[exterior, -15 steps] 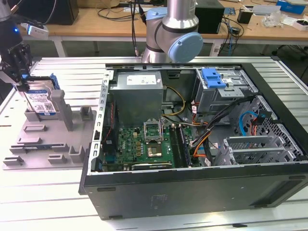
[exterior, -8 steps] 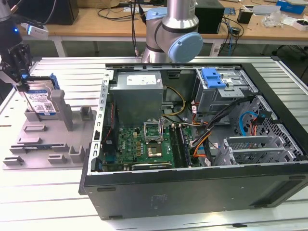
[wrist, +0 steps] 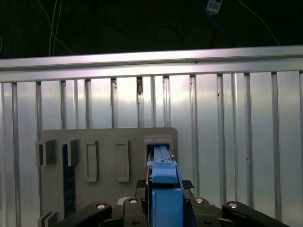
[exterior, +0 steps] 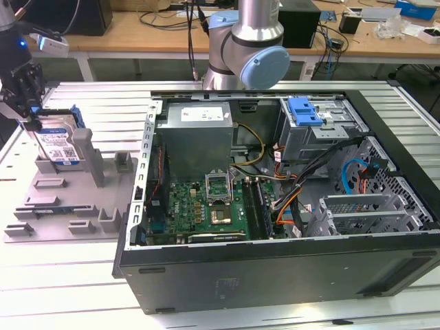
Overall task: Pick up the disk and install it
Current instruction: 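Pick up the disk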
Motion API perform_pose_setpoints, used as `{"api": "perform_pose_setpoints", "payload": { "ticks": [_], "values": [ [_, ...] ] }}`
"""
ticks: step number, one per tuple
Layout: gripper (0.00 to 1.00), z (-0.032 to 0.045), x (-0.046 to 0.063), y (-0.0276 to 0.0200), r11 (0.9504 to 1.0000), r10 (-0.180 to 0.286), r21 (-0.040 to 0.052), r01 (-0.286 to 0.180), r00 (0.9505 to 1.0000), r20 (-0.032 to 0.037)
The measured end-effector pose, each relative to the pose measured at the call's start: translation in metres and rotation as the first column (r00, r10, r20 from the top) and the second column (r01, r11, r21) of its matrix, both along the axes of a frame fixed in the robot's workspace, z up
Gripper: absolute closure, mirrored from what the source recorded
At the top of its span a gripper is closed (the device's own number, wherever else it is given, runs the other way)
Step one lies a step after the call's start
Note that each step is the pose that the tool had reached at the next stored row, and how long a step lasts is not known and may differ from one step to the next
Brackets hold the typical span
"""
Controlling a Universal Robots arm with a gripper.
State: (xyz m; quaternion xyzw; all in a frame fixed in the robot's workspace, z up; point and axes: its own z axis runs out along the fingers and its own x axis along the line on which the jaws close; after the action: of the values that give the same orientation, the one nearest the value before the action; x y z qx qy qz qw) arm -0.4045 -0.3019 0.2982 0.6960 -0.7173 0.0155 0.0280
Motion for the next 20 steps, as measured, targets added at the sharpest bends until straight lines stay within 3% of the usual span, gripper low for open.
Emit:
{"api": "perform_pose_setpoints", "payload": {
  "ticks": [14, 16, 20],
  "values": [
    [0.64, -0.001, 0.0, 0.0, 1.0, 0.0, -0.0001, 0.0, 1.0, 0.0005],
    [0.64, 0.0008, 0.0, 0.0001, 1.0, 0.0, 0.0007, 0.0, 1.0, 0.0024],
    [0.64, 0.0116, 0.0, 0.0, 1.0, 0.0, -0.0001, 0.0, 1.0, 0.0005]
  ]
}}
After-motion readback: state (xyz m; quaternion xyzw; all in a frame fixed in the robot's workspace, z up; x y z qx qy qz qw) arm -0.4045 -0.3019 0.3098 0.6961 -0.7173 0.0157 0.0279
